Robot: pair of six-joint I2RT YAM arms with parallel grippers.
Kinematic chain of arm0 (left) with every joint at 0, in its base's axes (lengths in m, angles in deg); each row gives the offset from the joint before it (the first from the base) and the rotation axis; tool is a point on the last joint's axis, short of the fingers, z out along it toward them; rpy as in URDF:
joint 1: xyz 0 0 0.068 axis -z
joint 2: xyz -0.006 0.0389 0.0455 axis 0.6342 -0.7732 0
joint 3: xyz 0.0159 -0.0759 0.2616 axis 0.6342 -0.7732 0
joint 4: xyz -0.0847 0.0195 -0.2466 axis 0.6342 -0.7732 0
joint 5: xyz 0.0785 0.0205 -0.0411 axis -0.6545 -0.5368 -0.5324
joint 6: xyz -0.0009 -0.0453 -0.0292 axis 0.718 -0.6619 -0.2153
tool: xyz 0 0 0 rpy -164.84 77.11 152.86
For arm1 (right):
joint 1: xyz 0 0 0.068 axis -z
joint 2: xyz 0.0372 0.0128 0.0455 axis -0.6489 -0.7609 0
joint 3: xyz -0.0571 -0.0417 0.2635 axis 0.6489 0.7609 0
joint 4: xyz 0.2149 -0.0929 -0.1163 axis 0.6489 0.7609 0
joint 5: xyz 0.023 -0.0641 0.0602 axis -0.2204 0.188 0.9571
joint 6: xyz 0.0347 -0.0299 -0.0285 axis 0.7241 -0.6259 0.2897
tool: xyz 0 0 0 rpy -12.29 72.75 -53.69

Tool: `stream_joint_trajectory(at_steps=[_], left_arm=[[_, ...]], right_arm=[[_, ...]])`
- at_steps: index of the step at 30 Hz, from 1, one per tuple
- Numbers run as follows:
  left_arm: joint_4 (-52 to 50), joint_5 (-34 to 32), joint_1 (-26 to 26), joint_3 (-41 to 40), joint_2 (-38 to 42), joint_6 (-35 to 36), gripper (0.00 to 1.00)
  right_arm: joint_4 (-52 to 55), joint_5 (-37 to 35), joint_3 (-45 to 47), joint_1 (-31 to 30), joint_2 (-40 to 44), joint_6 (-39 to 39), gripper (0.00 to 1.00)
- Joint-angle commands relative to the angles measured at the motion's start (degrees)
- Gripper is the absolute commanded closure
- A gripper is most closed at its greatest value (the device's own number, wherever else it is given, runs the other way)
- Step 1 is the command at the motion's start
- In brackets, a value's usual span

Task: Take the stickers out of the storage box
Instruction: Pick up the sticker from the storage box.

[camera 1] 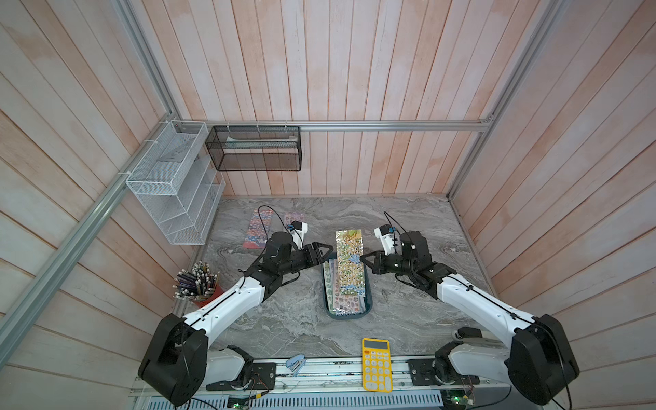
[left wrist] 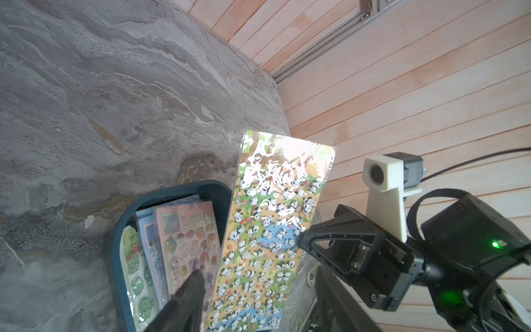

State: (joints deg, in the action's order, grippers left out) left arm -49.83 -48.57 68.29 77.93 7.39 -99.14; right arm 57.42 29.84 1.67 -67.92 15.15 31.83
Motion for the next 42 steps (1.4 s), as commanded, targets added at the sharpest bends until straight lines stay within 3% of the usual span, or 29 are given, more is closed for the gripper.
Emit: stream_joint_trajectory(at_steps=[1, 9, 11, 14, 16, 18, 21, 22, 26, 32, 35, 38, 40, 42], left_arm=[[0.5, 1.2, 1.8, 2.9, -2.6, 2.5, 0.39], [2.7, 3.9, 4.6, 6.5, -6.4, 2.9, 0.44], [3.3, 4.6, 4.6, 6.8, -6.5, 2.5, 0.51], [3.3, 4.8, 4.6, 7.5, -6.4, 2.5, 0.77], [2.8, 4.6, 4.5, 8.0, -6.5, 2.7, 0.82], [0.7, 3.1, 4.5, 8.7, -6.4, 3.6, 0.76], [-3.6, -0.9, 4.0, 9.3, -5.8, 5.5, 0.5], [-3.8, -1.2, 3.5, 9.0, -5.5, 5.5, 0.46], [-4.7, -0.6, 2.6, 8.5, -5.3, 5.9, 0.38], [-3.0, 4.0, 4.0, 9.4, -6.3, 7.2, 0.38], [-1.5, 5.5, 4.6, 9.8, -6.7, 7.2, 0.5], [-0.8, 5.8, 4.5, 10.1, -6.8, 6.6, 0.82], [-1.0, 5.1, 4.5, 10.3, -6.7, 6.5, 0.96], [-1.6, 4.4, 4.2, 10.9, -6.9, 6.4, 1.0]], right_arm=[[-1.8, 5.6, -0.5, 0.9, 1.2, 1.2, 1.0], [-4.7, 12.1, -0.2, 2.8, 0.6, 3.9, 1.0], [-5.2, 12.8, -0.1, 3.0, 0.5, 4.3, 1.0], [-5.0, 12.8, -0.5, 3.1, 0.6, 4.2, 1.0], [-4.8, 13.0, -0.6, 3.1, 0.7, 4.1, 1.0], [-4.7, 13.5, -0.7, 3.2, 0.8, 4.2, 1.0], [-4.6, 15.1, -1.2, 5.4, 1.0, 4.3, 1.0], [-4.4, 15.7, -1.5, 5.6, 1.1, 4.1, 1.0], [-3.4, 17.9, -2.5, 6.3, 0.9, 3.4, 1.0], [-4.5, 20.9, -3.1, 6.7, -0.2, 4.3, 1.0], [-4.7, 21.2, -3.2, 6.7, -0.6, 4.6, 1.0], [-4.5, 20.7, -3.2, 6.7, -0.8, 4.6, 1.0], [-4.1, 20.2, -3.2, 6.7, -0.7, 4.4, 1.0], [-3.0, 19.1, -3.3, 6.8, -0.7, 3.8, 1.0]])
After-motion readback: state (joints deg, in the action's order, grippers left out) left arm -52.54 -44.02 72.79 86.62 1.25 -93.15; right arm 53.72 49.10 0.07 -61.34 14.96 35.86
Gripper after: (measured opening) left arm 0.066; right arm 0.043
